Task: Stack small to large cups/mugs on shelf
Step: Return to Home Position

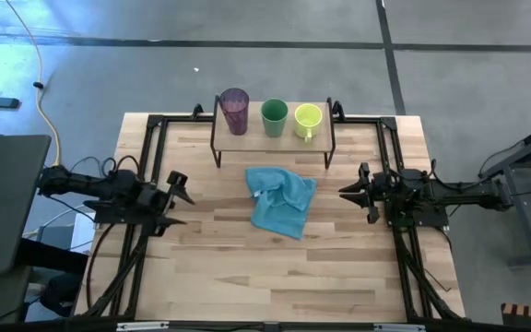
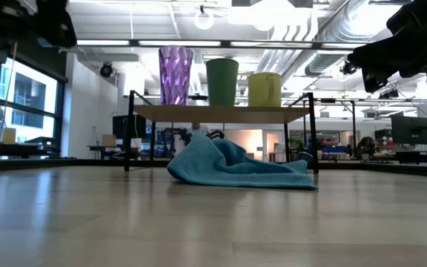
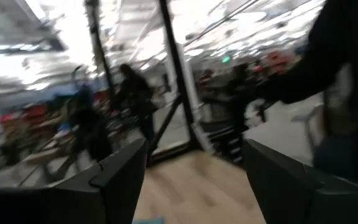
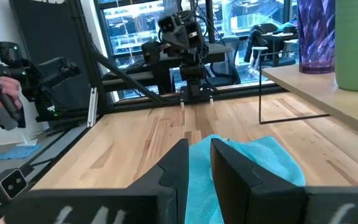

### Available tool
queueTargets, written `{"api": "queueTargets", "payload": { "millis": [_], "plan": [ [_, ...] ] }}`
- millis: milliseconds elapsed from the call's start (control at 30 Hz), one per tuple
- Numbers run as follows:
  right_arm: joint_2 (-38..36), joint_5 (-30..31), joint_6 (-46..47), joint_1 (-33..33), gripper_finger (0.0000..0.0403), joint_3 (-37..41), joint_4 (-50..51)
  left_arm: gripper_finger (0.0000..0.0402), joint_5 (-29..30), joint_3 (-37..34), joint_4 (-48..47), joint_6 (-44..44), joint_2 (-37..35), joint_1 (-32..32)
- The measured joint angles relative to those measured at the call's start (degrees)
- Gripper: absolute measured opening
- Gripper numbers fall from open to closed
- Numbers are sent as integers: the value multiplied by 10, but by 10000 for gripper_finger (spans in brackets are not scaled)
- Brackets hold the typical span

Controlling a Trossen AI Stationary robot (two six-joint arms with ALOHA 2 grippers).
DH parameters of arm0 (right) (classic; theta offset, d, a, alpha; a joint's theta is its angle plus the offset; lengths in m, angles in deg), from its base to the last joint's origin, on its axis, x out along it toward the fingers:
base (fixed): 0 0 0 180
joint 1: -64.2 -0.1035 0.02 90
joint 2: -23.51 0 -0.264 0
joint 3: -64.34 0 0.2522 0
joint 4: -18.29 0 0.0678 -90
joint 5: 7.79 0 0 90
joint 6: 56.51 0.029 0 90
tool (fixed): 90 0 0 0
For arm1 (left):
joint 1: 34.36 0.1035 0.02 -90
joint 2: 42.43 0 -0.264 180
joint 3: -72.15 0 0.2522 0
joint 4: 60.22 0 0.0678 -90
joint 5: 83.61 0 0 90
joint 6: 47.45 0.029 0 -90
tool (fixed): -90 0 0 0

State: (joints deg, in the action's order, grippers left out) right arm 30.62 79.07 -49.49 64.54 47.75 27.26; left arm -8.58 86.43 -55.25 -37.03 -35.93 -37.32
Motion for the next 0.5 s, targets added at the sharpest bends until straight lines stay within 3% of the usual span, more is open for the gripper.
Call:
{"api": "queueTargets", "payload": {
  "millis": [167,400,500],
  "plan": [
    [0,0,4,0,57,0,-1,255,19,0,-19,30,0,8],
    [0,0,4,0,57,0,-1,255,-105,0,-8,19,0,104],
    [0,0,4,0,57,0,-2,255,-130,0,-8,2,0,143]
  ]
}}
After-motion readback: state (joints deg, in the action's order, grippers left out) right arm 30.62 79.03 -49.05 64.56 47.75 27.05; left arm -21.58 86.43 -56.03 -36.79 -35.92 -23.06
